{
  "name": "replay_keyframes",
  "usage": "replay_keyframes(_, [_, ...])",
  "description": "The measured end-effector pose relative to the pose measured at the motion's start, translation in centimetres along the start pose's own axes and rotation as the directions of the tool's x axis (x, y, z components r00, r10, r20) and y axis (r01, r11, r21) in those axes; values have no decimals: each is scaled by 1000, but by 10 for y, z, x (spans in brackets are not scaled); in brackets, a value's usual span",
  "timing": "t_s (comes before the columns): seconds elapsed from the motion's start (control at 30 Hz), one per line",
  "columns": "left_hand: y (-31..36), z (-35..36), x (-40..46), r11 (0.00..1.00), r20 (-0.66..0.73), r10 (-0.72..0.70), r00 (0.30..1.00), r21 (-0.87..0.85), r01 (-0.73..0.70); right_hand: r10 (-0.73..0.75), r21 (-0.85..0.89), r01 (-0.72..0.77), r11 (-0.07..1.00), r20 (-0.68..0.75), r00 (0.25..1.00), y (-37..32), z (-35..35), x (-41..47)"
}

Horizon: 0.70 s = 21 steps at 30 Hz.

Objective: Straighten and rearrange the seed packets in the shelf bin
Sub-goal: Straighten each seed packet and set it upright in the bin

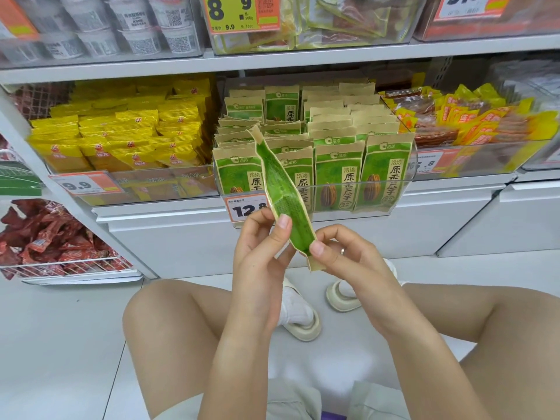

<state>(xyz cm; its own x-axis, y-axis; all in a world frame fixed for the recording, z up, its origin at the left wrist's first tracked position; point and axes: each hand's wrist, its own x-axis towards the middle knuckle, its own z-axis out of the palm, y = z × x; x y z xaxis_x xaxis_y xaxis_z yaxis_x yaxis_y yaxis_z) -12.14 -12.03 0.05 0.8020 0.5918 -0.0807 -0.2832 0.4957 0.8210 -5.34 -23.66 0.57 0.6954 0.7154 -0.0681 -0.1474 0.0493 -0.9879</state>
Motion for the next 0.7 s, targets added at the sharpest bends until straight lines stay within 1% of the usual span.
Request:
replay_keyframes(0.17, [-1,1,-1,998,10,-15,1000,-59,16,-51,100,54,994,-36,998,2,3,1])
replay_keyframes(0.23, [1,2,-2,999,-17,-23,1000,-46,22,-64,60,68,996,-75,995,5,4,2])
replay_keyframes(0.3, [3,6,-4,999,-44,-18,999,35,20,-127,-117,112,987,-138,982,10,4,3])
replay_keyframes(0.37, [4,10,-6,991,-64,16,998,133,-7,-217,-361,143,922,-173,961,14,5,3])
replay_keyframes(0.4, [4,11,-7,985,-75,35,997,169,-22,-242,-447,143,883,-172,955,16,5,2])
replay_keyframes(0.43, [4,11,-8,981,-83,50,995,192,-33,-243,-489,133,862,-168,955,17,5,2])
replay_keyframes(0.47, [5,10,-8,977,-83,57,995,212,-38,-230,-493,120,862,-169,958,17,4,2])
replay_keyframes(0.53, [4,4,-6,974,-56,24,998,228,-11,-198,-399,100,912,-213,957,16,3,2])
replay_keyframes(0.63, [5,-6,-5,961,43,-100,994,263,85,-134,-113,105,988,-292,947,6,1,4])
replay_keyframes(0.7, [4,-11,-4,936,117,-181,976,324,134,-80,44,97,994,-301,950,-2,-1,5])
